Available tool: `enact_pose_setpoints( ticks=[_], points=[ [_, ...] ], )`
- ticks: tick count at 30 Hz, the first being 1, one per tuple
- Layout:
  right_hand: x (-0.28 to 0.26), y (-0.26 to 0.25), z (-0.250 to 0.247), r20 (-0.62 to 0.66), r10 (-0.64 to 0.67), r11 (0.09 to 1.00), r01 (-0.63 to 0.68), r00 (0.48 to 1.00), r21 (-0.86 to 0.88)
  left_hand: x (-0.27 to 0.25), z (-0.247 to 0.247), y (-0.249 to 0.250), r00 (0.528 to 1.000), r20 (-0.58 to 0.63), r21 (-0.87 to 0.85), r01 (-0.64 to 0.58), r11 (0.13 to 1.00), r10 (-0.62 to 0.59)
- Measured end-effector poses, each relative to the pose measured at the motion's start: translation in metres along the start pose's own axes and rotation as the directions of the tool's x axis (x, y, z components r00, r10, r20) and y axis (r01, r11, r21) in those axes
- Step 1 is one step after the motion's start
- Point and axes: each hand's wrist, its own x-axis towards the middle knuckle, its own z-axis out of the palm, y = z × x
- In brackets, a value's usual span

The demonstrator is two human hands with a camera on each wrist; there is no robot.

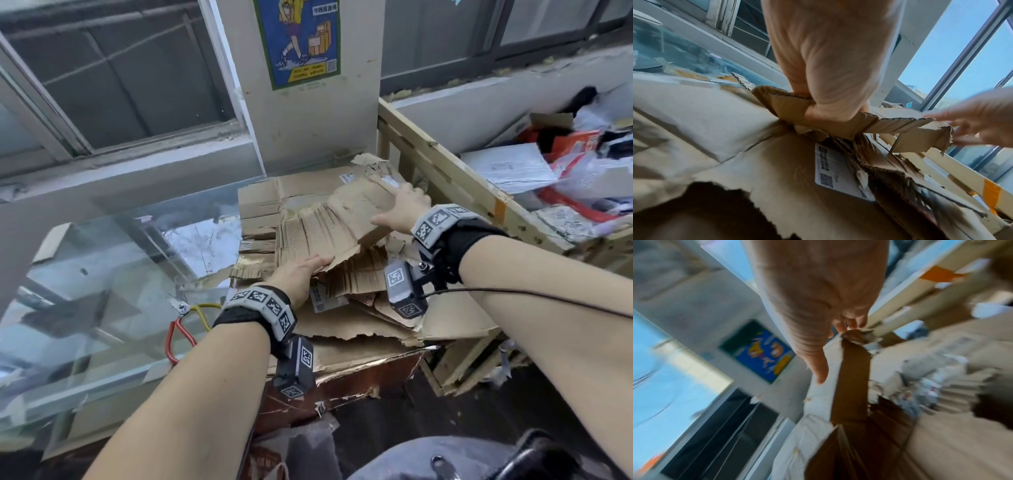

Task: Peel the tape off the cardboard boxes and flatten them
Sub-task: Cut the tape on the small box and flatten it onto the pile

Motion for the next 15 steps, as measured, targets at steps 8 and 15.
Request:
enact_pose_setpoints(
  ticks=[8, 15],
  points=[
    [0.014, 0.032, 0.005, 0.169, 0.055, 0.957, -0.100, 0.984, 0.272, 0.002, -0.003, 0.003, 0.987, 0.159, 0.015, 0.035, 0.999, -0.037],
    [0.037, 0.048, 0.038, 0.129, 0.229, 0.661, -0.251, 0.965, 0.707, 0.004, -0.012, 0.005, 0.970, 0.237, 0.055, 0.051, 0.997, -0.063]
  ],
)
